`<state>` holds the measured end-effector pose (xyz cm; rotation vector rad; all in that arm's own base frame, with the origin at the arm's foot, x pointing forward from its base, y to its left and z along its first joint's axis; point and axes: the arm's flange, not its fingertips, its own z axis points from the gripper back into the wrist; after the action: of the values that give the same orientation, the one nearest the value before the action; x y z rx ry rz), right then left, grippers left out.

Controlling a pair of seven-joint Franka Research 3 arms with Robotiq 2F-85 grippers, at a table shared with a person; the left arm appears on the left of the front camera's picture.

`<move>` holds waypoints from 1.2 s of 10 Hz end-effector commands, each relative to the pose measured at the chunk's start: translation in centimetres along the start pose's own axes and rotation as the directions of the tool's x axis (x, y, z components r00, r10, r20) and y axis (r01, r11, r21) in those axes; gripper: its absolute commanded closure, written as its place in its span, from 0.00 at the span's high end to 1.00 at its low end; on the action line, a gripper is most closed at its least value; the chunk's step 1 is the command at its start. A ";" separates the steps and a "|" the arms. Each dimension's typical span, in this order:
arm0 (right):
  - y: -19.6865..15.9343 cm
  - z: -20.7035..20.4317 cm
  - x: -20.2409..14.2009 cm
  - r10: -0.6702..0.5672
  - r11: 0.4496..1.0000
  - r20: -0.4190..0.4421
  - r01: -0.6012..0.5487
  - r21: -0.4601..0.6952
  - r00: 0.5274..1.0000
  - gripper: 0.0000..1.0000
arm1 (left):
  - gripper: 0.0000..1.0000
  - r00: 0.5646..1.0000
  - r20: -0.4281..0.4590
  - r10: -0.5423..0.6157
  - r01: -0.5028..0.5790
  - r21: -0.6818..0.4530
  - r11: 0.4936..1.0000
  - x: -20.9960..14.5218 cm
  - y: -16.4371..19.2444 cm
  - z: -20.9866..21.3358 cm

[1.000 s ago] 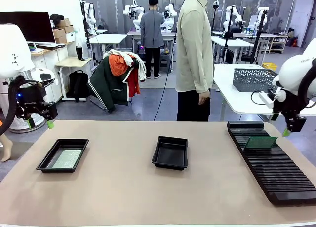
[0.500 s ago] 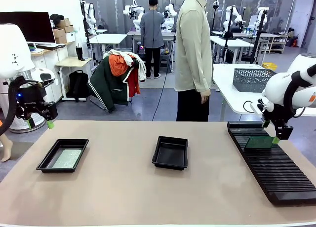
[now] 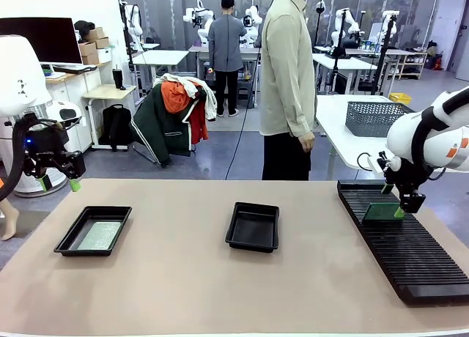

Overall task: Inspect and transfer BCBs to ESD trays.
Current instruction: Pick up the Blank PCB from the PCB Rack and place it in the right ESD tray.

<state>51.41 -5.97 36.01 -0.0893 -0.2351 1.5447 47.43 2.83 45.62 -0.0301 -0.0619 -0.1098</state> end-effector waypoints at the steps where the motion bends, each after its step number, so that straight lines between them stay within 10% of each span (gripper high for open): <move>1: 0.3 -0.6 -0.8 0.024 1.000 0.031 -0.024 -0.013 0.999 1.00 | 0.75 1.000 0.006 0.001 -0.001 -0.001 1.000 0.0 0.0 -0.2; 12: 0.2 -0.4 -0.4 0.028 0.999 0.025 -0.029 0.026 0.999 0.87 | 0.75 1.000 0.006 0.001 -0.001 -0.001 1.000 0.0 0.0 -0.2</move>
<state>51.12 -6.08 35.36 -0.0634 -0.2434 1.5549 47.43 2.83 45.62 -0.0301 -0.0619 -0.1098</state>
